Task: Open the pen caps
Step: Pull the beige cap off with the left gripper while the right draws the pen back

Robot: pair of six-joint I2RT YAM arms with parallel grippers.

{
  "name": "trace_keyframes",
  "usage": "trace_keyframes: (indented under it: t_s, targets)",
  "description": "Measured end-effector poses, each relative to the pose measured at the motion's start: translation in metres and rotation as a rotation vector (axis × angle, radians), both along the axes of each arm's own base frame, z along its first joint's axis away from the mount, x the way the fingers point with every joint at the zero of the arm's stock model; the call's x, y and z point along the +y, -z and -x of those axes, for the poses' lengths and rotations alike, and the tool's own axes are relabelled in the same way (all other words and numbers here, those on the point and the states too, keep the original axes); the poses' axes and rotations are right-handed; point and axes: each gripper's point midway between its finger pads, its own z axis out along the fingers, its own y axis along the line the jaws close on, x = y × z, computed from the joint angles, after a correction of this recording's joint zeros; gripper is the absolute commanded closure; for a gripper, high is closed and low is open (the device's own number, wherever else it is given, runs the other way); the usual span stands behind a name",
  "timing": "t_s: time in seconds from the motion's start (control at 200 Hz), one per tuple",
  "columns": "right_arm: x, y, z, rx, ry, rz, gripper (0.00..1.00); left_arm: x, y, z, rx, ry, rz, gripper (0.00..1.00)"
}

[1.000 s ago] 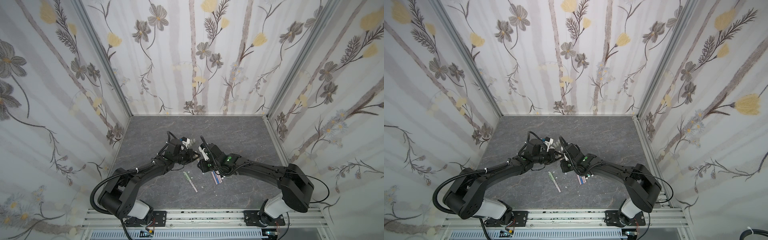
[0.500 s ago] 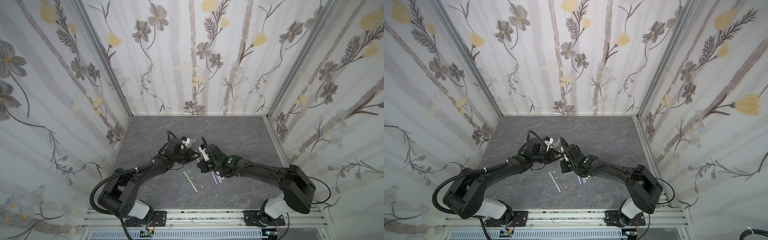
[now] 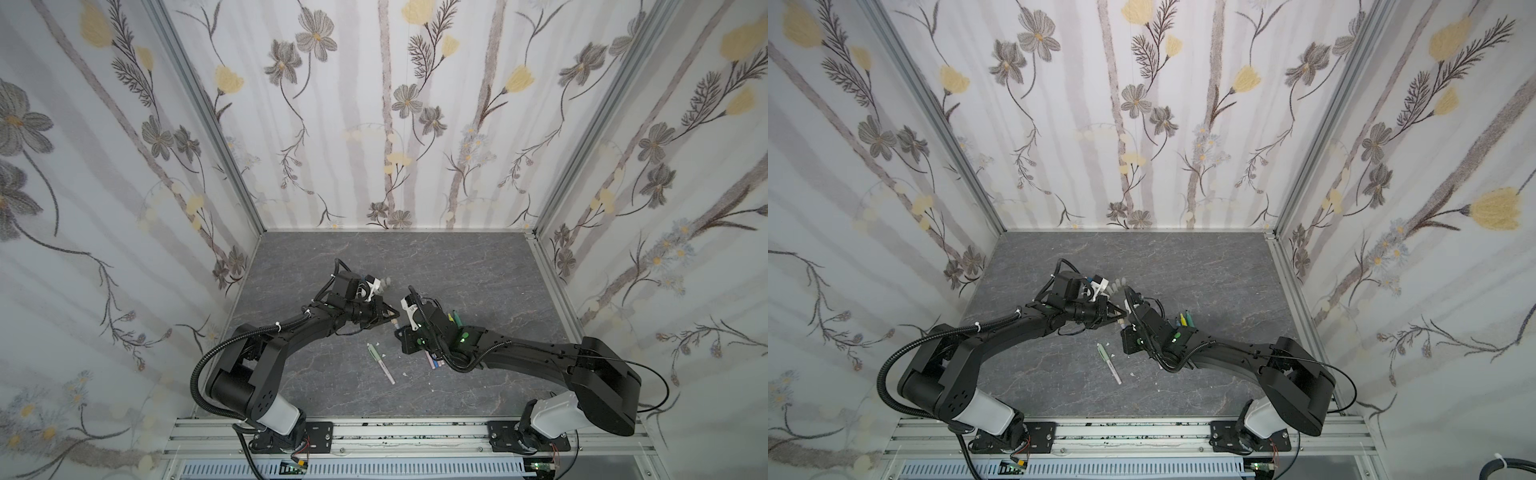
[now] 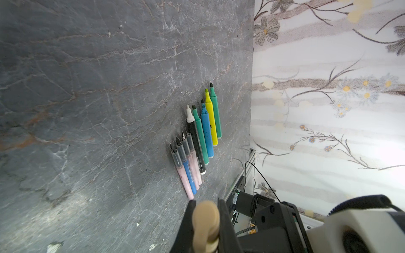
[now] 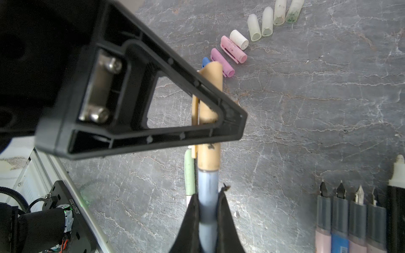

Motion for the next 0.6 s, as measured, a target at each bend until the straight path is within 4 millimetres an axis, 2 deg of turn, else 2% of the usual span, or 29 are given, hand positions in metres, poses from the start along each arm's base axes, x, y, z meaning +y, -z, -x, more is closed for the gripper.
trace_keyframes:
  t_s: [0.025, 0.09, 0.135, 0.23, 0.37, 0.495, 0.6]
  targets:
    - [-0.001, 0.002, 0.003, 0.012, -0.007, 0.007, 1.00, 0.002, 0.001, -0.004, -0.013, -0.016, -0.008, 1.00]
    - [-0.014, 0.021, 0.022, 0.088, -0.041, 0.079, 1.00, 0.024, 0.005, -0.032, -0.089, -0.133, -0.070, 1.00]
    - [-0.019, 0.030, 0.031, 0.127, -0.057, 0.110, 1.00, 0.035, 0.008, -0.041, -0.104, -0.187, -0.101, 1.00]
    - [-0.025, 0.037, 0.034, 0.150, -0.053, 0.141, 1.00, 0.042, 0.011, -0.042, -0.119, -0.200, -0.119, 1.00]
    - [-0.027, 0.044, 0.041, 0.182, -0.072, 0.161, 1.00, 0.064, 0.010, -0.052, -0.154, -0.266, -0.157, 1.00]
    - [-0.032, 0.056, 0.043, 0.205, -0.065, 0.206, 1.00, 0.078, 0.011, -0.048, -0.166, -0.281, -0.173, 1.00]
    - [-0.039, 0.068, 0.041, 0.216, -0.044, 0.264, 1.00, 0.094, 0.020, -0.040, -0.152, -0.303, -0.195, 1.00]
